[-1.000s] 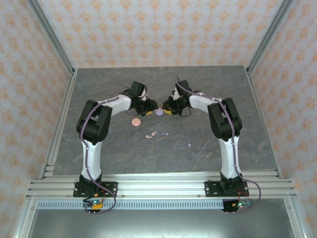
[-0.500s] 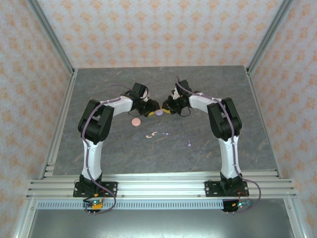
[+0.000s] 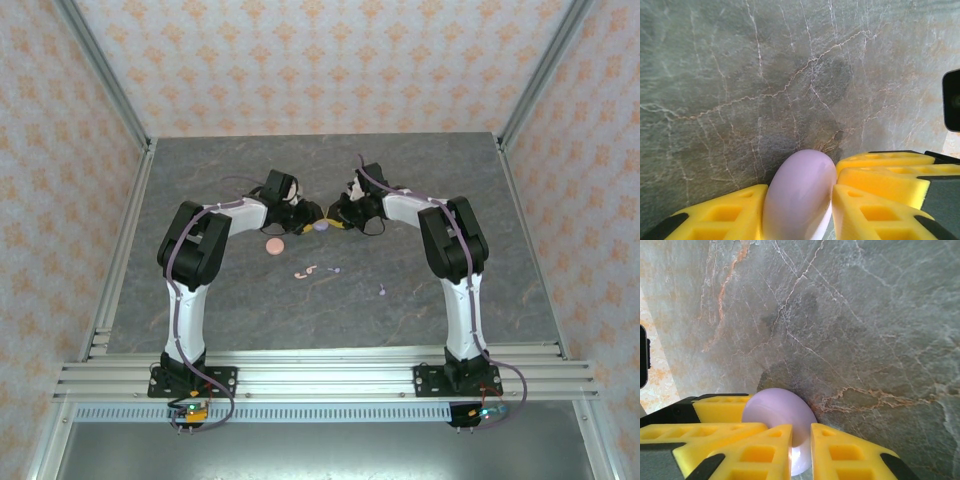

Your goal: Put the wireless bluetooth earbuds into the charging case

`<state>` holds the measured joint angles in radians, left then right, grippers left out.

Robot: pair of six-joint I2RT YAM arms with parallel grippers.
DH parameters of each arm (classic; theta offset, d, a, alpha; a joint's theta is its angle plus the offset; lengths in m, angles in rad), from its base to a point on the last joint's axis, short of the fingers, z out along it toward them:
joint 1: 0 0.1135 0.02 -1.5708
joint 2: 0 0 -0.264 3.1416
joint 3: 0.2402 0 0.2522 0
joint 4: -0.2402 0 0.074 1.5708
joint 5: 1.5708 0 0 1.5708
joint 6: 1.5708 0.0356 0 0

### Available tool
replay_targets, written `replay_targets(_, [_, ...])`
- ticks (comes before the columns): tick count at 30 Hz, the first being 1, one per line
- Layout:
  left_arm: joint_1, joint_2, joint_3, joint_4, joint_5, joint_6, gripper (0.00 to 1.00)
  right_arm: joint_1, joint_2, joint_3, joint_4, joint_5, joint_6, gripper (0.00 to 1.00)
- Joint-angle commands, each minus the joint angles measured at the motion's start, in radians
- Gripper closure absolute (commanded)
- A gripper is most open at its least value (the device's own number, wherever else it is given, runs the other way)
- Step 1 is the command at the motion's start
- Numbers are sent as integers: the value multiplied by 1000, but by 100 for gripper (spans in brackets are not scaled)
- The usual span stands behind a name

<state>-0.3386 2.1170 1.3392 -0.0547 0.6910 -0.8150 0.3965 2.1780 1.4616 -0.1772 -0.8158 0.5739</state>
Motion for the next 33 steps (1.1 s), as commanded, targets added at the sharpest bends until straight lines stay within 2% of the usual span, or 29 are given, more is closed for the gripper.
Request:
replay_targets(1, [-11,13,-12,48,-3,-24,65,4,5,-33,-19,13,6,83])
replay_targets(12, [-11,-25,-39,107,-32,-53,74,0,-25,-50,-19,6,8,81])
replay_targets(17, [-11,-50,-55,142,-43,-59,79,-10,-76,-77,-8,20,12,76])
replay_targets(21, [-8,-92,-71,151,-58,-46,79,-30,-144,-118,5,35,9,71])
replay_targets(26, [3,-147,-83,161,-17,1,79,-62,-242,-160,6,21,-36,64])
replay_targets(33, [16,-263,-88,142,74,98,82,-128,-417,-255,43,-99,-137,55])
